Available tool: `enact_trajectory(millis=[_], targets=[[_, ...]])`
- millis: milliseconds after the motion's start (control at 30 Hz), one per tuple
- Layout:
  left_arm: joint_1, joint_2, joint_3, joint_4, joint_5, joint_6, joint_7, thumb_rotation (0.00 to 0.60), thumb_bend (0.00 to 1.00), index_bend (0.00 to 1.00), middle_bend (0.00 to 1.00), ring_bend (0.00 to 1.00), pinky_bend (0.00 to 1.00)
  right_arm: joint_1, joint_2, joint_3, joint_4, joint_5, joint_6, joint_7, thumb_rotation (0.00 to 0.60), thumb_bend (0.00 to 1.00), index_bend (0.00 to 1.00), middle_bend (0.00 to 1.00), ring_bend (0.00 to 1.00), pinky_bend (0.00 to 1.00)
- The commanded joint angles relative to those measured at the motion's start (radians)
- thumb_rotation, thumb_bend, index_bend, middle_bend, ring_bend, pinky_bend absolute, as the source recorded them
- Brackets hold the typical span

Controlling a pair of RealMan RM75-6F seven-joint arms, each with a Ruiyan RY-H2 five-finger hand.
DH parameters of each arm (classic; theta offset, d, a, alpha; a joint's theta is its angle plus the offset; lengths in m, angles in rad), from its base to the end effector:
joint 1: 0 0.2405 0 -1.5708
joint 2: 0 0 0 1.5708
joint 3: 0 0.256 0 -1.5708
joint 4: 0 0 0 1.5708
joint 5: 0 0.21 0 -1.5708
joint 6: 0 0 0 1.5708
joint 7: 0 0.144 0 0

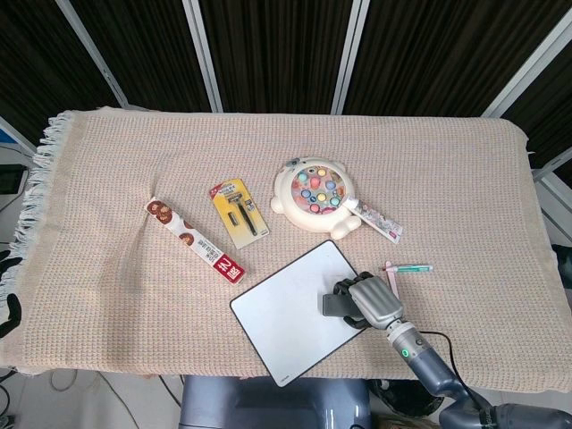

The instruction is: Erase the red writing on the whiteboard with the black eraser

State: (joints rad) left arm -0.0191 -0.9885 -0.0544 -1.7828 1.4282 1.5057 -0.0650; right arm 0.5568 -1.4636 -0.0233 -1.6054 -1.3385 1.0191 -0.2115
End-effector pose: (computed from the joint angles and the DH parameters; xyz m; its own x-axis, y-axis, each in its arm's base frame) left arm -0.3048 0.1598 0.1909 0.2927 -0.0027 0.9562 0.9502 0.1129 -0.2905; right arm -0.1983 -0.2561 -0.0175 0.4225 -0.4041 0.8113 -0.8764 -0.4105 0.2519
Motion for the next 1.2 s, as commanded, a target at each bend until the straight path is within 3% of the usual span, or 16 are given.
enact_trajectory(millis=[33, 367, 900, 1200], targets=[[0.001, -0.001, 0.001, -0.002, 0.003, 0.002, 0.004, 0.6, 0.63, 0.19, 0.08, 0.02, 0.06, -0.015, 0.012, -0.014, -0.016, -0.026, 0.017, 0.012, 0.6, 0.45, 0.5, 0.51, 0.48, 0.32], [0.002, -0.002, 0.001, -0.001, 0.003, 0.005, 0.005, 0.6, 0.63, 0.19, 0.08, 0.02, 0.06, -0.001, -0.015, 0.011, 0.014, -0.021, -0.009, 0.014, 0.6, 0.45, 0.51, 0.51, 0.48, 0.32], [0.001, 0.0, 0.002, 0.001, 0.005, 0.002, 0.001, 0.6, 0.63, 0.19, 0.08, 0.02, 0.06, 0.114, -0.072, 0.178, 0.133, 0.131, -0.127, 0.012, 0.6, 0.45, 0.51, 0.51, 0.48, 0.32], [0.001, 0.002, -0.001, 0.003, -0.001, 0.002, -0.005, 0.6, 0.63, 0.19, 0.08, 0.02, 0.06, 0.173, -0.132, 0.233, 0.228, 0.209, -0.165, -0.027, 0.6, 0.45, 0.51, 0.51, 0.48, 0.32]])
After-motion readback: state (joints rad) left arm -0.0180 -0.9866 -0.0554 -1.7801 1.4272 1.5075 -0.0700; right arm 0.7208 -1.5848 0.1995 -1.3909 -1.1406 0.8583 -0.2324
